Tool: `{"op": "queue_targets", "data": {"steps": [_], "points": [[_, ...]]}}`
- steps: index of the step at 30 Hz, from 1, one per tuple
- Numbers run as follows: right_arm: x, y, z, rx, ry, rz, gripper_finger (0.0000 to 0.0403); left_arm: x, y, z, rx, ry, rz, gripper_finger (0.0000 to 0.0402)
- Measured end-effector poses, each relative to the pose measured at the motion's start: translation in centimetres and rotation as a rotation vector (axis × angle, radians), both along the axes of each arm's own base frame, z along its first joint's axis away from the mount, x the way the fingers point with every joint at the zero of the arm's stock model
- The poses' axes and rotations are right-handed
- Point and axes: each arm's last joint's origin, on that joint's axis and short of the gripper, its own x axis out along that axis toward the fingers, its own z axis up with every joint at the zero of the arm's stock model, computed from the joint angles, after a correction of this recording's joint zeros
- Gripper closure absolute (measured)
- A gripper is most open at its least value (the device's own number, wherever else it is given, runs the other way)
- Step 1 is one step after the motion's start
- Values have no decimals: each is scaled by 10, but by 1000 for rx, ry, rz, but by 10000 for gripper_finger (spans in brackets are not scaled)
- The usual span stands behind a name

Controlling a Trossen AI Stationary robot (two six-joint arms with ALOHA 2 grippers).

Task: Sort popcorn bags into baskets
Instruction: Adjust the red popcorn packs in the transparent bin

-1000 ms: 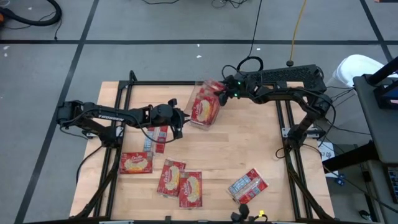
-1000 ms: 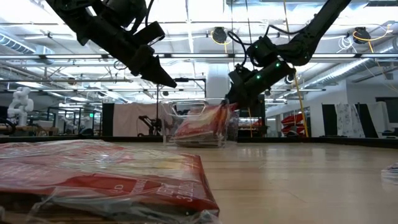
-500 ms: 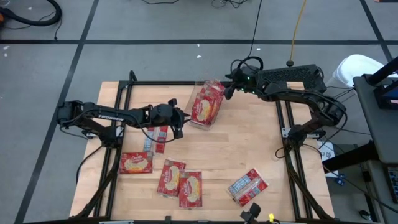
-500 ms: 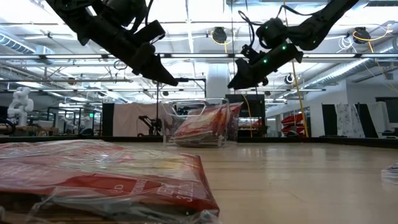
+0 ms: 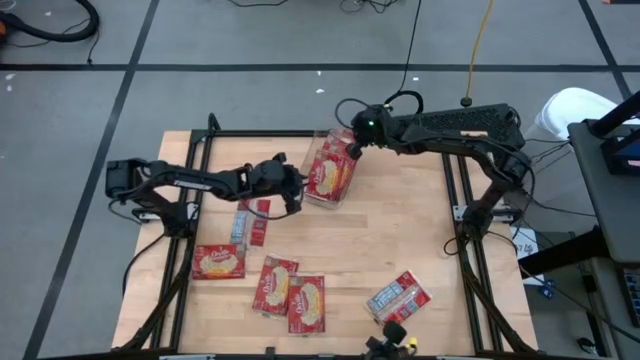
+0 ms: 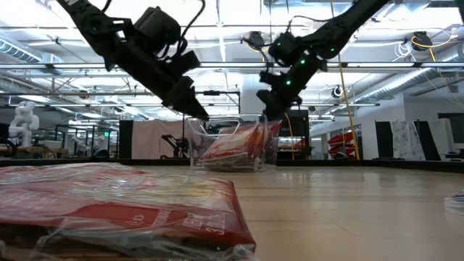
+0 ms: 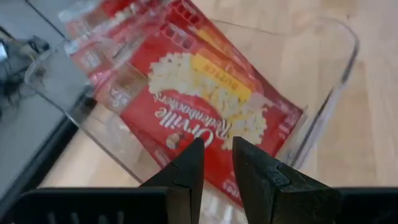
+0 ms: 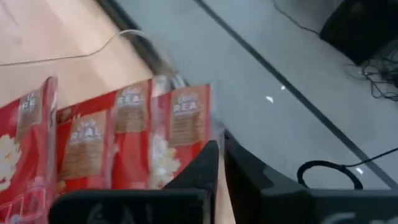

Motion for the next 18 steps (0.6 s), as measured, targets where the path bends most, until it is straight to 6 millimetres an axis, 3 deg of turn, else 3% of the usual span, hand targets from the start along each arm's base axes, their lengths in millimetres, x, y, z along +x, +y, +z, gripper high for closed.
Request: {"op": "queue_targets", "data": {"steps": [5, 18], "points": [[14, 1, -23, 64, 17, 83, 396, 4, 2, -6, -13, -6, 15, 311], [35, 16, -58, 210, 11, 281, 402, 19, 6, -13, 8, -134, -9, 311]]}}
